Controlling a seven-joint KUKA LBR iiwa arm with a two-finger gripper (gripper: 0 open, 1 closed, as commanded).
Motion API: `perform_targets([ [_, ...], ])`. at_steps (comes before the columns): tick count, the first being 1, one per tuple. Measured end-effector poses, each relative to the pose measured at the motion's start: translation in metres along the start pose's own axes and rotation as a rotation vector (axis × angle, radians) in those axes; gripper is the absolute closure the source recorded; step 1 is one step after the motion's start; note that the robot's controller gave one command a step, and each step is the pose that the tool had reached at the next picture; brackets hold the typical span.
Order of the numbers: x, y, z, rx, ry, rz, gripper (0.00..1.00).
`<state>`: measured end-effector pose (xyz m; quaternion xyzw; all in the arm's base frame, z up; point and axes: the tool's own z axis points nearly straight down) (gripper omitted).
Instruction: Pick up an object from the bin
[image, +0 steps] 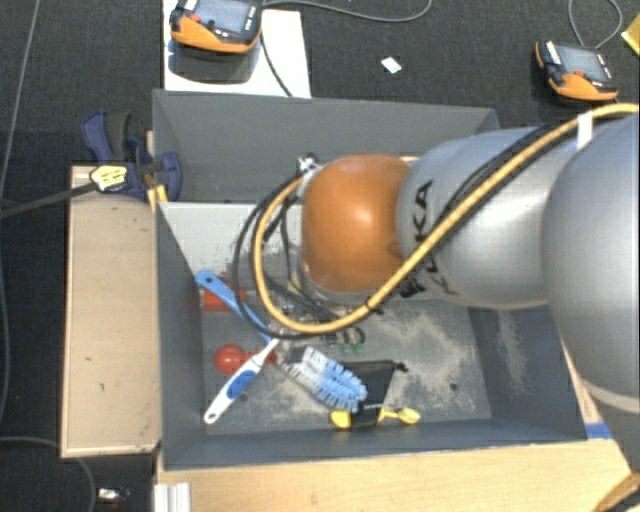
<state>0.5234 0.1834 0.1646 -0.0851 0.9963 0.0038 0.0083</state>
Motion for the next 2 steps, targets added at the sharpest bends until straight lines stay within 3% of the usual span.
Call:
perform_targets([
  [1, 0.003, 0.003, -0.035, -0.001, -0.003, -0.005, 1.0],
  [2, 0.002, 0.051, -0.014, 0.004, -0.024, 0.08, 1.0],
])
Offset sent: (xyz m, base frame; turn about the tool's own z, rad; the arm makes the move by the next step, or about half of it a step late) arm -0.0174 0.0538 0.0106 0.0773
